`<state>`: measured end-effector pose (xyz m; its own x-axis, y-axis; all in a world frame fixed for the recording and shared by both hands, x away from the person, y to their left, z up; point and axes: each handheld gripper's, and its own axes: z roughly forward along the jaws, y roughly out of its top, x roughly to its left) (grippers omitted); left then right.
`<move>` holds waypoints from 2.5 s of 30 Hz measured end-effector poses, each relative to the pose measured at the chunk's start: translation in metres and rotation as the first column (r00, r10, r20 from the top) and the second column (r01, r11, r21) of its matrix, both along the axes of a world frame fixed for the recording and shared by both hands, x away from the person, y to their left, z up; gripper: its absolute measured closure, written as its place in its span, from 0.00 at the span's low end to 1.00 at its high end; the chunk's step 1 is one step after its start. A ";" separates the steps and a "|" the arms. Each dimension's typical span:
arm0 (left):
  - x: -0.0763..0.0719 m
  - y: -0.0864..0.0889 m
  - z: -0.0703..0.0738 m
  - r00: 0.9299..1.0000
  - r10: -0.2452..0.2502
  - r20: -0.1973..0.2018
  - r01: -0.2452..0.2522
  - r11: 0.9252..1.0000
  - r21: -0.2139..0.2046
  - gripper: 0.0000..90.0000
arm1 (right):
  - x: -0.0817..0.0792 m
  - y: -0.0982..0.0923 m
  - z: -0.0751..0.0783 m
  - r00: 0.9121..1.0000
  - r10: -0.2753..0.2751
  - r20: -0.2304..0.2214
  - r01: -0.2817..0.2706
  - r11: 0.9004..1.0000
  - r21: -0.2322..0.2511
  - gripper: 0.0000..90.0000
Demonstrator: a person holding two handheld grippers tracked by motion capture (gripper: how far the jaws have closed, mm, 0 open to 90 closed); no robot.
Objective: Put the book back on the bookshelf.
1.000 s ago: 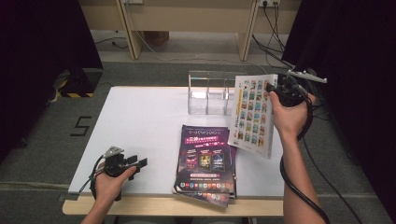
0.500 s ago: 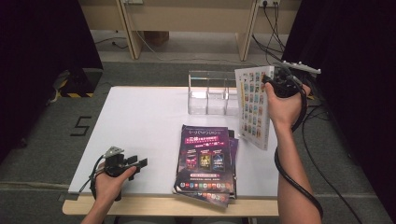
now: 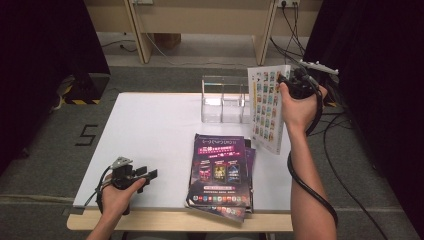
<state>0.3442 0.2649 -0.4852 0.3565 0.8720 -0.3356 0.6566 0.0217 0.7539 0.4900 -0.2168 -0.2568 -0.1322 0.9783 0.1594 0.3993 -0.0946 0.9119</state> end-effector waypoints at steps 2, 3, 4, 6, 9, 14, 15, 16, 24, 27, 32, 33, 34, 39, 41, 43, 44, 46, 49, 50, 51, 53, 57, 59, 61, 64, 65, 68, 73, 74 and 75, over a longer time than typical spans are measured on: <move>0.000 0.000 0.000 1.000 0.000 -0.001 0.000 1.000 0.000 0.50 | 0.002 0.001 0.001 1.000 -0.002 0.002 0.002 1.000 0.000 0.82; 0.000 0.000 0.000 1.000 0.000 -0.001 0.000 1.000 0.000 0.50 | 0.003 0.001 0.001 1.000 -0.002 0.007 0.002 1.000 -0.002 0.82; 0.000 0.000 0.000 1.000 0.000 -0.001 0.000 1.000 0.002 0.50 | 0.003 0.001 0.001 1.000 -0.002 0.007 0.002 1.000 -0.002 0.82; 0.000 0.000 -0.001 1.000 0.002 -0.001 -0.002 1.000 0.001 0.50 | 0.005 0.002 0.001 1.000 -0.005 0.005 0.005 1.000 0.007 0.82; 0.000 0.000 -0.001 1.000 0.003 -0.001 -0.003 1.000 0.000 0.50 | 0.007 0.002 0.002 1.000 -0.008 0.014 0.008 1.000 0.006 0.82; 0.000 0.001 -0.001 1.000 0.002 -0.002 -0.002 1.000 -0.001 0.50 | 0.011 0.004 0.004 1.000 -0.013 0.020 0.012 1.000 0.015 0.82; 0.000 0.001 -0.001 1.000 0.002 -0.002 -0.002 1.000 -0.001 0.50 | 0.011 0.004 0.004 1.000 -0.013 0.023 0.013 1.000 0.014 0.82; 0.000 0.001 -0.001 1.000 0.003 -0.002 -0.003 1.000 -0.002 0.50 | 0.012 0.004 0.005 1.000 -0.015 0.024 0.015 1.000 0.016 0.82; 0.000 0.001 -0.001 1.000 0.004 -0.004 -0.004 1.000 0.001 0.50 | 0.016 0.007 0.005 0.999 -0.015 0.032 0.014 1.000 0.013 0.82; 0.000 0.001 -0.001 1.000 0.005 -0.004 -0.005 1.000 0.000 0.50 | 0.018 0.007 0.006 0.999 -0.013 0.037 0.013 1.000 0.009 0.82; 0.001 0.002 -0.002 1.000 0.005 -0.006 -0.005 1.000 0.001 0.50 | 0.020 0.007 0.007 0.999 -0.014 0.043 0.013 1.000 0.010 0.82; 0.001 0.002 -0.002 1.000 0.005 -0.006 -0.005 1.000 0.001 0.50 | 0.021 0.008 0.007 0.999 -0.016 0.047 0.016 1.000 0.011 0.82; 0.001 0.002 -0.002 1.000 0.007 -0.005 -0.007 1.000 -0.003 0.50 | 0.021 0.008 0.007 0.999 -0.016 0.047 0.016 1.000 0.011 0.82; 0.000 0.002 -0.001 1.000 0.008 -0.004 -0.008 1.000 -0.004 0.50 | 0.023 0.010 0.007 0.998 -0.019 0.053 0.019 1.000 0.013 0.82; 0.000 0.002 -0.001 1.000 0.008 -0.004 -0.008 1.000 -0.004 0.50 | 0.024 0.011 0.007 0.998 -0.021 0.059 0.020 1.000 0.012 0.82; 0.000 0.003 -0.001 1.000 0.010 -0.003 -0.010 1.000 -0.004 0.50 | 0.025 0.012 0.007 0.998 -0.022 0.063 0.022 1.000 0.008 0.82; 0.000 0.003 -0.001 1.000 0.009 -0.003 -0.009 1.000 -0.004 0.50 | 0.026 0.012 0.007 0.998 -0.022 0.064 0.022 1.000 0.008 0.82; 0.000 0.003 -0.001 1.000 0.010 -0.002 -0.010 1.000 -0.007 0.50 | 0.027 0.013 0.008 0.998 -0.024 0.062 0.023 1.000 0.015 0.82; 0.000 0.003 -0.001 1.000 0.010 -0.003 -0.010 1.000 -0.007 0.50 | 0.028 0.013 0.009 0.997 -0.025 0.068 0.025 1.000 0.012 0.82; 0.000 0.003 -0.001 1.000 0.009 -0.002 -0.009 1.000 -0.007 0.50 | 0.029 0.014 0.009 0.997 -0.026 0.066 0.025 1.000 0.014 0.82; 0.001 0.003 -0.002 1.000 0.009 -0.003 -0.009 1.000 -0.007 0.50 | 0.029 0.014 0.009 0.998 -0.028 0.063 0.027 1.000 0.015 0.82; 0.001 0.002 -0.002 1.000 0.009 -0.005 -0.009 1.000 -0.005 0.50 | 0.031 0.013 0.009 0.997 -0.028 0.071 0.028 1.000 0.009 0.82; 0.001 0.003 -0.002 1.000 0.009 -0.002 -0.009 1.000 -0.009 0.50 | 0.033 0.014 0.008 0.997 -0.028 0.068 0.027 1.000 0.012 0.82; 0.001 0.003 -0.002 1.000 0.009 -0.003 -0.009 1.000 -0.009 0.50 | 0.035 0.014 0.008 0.997 -0.027 0.072 0.027 1.000 0.010 0.82; 0.001 0.003 -0.002 1.000 0.009 -0.004 -0.010 1.000 -0.009 0.50 | 0.036 0.015 0.008 0.997 -0.029 0.074 0.028 1.000 0.009 0.82; 0.001 0.003 -0.002 1.000 0.009 -0.004 -0.009 1.000 -0.009 0.50 | 0.038 0.015 0.008 0.997 -0.031 0.074 0.030 0.999 0.012 0.82; 0.001 0.003 -0.002 1.000 0.010 -0.006 -0.010 1.000 -0.007 0.50 | 0.038 0.016 0.008 0.997 -0.030 0.074 0.029 0.999 0.013 0.82; 0.001 0.003 -0.002 1.000 0.011 -0.007 -0.011 1.000 -0.008 0.50 | 0.040 0.017 0.007 0.996 -0.031 0.078 0.030 0.999 0.012 0.82; 0.001 0.003 -0.002 1.000 0.011 -0.007 -0.011 1.000 -0.008 0.50 | 0.044 0.017 0.006 0.996 -0.031 0.081 0.030 0.999 0.012 0.82; 0.001 0.003 -0.003 1.000 0.011 -0.007 -0.011 1.000 -0.007 0.50 | 0.045 0.017 0.006 0.996 -0.033 0.082 0.032 0.999 0.013 0.82; 0.001 0.003 -0.003 1.000 0.012 -0.006 -0.012 1.000 -0.007 0.50 | 0.046 0.018 0.006 0.996 -0.031 0.085 0.030 0.999 0.015 0.82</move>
<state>0.3453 0.2678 -0.4880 0.3442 0.8737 -0.3438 0.6611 0.0345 0.7495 0.5356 -0.1991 -0.2512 -0.1160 0.9799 0.1623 0.3167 -0.1184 0.9411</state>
